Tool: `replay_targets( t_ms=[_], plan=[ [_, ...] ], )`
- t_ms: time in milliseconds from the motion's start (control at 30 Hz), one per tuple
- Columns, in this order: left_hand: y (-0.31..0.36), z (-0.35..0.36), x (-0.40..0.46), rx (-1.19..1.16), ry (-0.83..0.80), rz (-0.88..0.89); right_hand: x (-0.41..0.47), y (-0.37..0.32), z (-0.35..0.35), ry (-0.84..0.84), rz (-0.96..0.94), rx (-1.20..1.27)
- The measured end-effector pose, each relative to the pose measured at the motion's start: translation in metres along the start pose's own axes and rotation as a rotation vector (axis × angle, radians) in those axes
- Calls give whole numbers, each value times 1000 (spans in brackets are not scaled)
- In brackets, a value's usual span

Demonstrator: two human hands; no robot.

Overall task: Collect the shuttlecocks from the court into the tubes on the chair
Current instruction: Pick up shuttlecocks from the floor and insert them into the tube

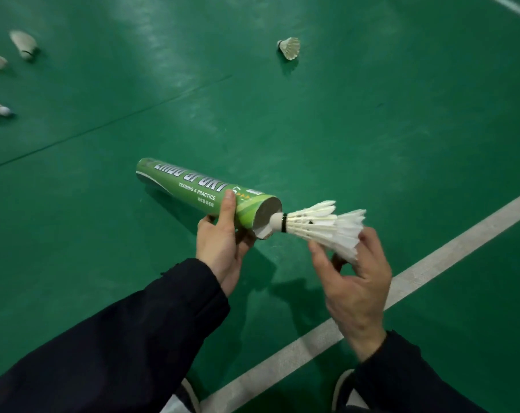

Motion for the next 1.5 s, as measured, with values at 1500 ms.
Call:
replay_targets(
  t_ms=[1500],
  plan=[
    [-16, 17, -9, -47, -63, -14, 9, -25, 68, -494, -26, -10]
  ],
)
Point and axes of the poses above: each hand's wrist, its own x-axis towards the middle knuckle, its own z-axis out of the palm, y = z × x, the point moved 9 cm from there along x, towards the middle knuckle, and after that the axes turned 9 degrees about -x, right-handed, at the moved point
